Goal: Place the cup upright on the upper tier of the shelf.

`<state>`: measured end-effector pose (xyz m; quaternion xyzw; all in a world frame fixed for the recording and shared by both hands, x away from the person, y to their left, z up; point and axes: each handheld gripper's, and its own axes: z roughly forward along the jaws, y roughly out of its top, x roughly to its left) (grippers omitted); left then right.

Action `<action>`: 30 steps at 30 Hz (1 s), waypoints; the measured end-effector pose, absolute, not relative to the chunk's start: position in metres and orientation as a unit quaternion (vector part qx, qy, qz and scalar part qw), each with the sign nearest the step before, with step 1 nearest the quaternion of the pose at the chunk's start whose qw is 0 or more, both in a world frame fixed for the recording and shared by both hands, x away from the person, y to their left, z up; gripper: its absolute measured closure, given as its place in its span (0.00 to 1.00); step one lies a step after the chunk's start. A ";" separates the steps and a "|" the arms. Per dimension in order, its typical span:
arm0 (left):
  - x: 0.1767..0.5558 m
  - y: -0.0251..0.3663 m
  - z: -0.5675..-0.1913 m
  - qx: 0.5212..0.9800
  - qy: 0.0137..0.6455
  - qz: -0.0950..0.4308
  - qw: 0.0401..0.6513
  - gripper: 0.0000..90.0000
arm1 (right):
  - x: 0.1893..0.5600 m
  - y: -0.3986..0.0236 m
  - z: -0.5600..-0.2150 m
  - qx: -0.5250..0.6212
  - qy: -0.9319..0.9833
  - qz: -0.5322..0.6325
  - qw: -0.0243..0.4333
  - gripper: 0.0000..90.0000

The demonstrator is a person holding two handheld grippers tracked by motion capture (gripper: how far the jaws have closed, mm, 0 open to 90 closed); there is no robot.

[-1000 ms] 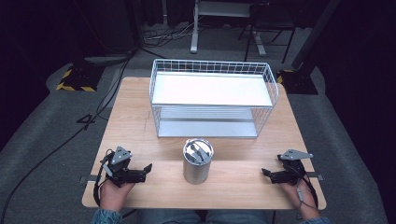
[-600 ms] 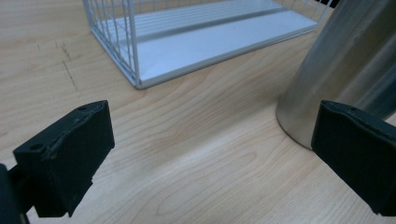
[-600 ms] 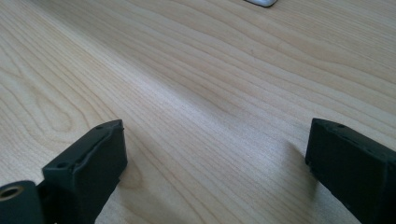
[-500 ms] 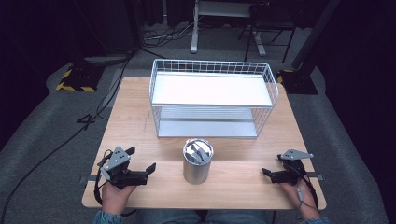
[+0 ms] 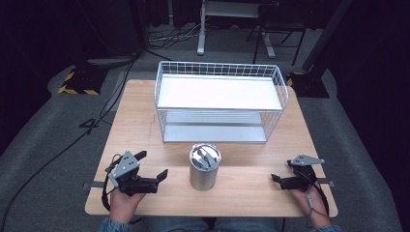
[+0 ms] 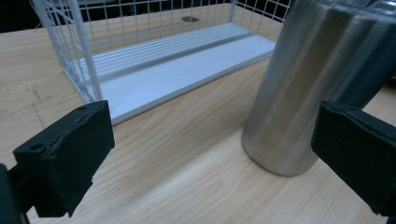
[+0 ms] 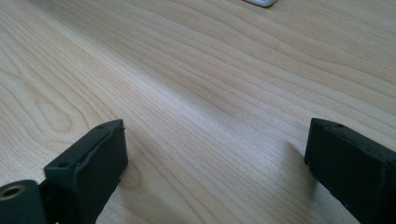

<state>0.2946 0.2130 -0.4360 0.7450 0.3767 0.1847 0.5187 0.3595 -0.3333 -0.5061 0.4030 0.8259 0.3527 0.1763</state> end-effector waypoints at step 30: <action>0.304 0.147 -0.417 0.770 0.285 0.142 0.553 0.00 | 0.359 -0.334 -0.506 0.412 0.821 0.353 0.179 0.08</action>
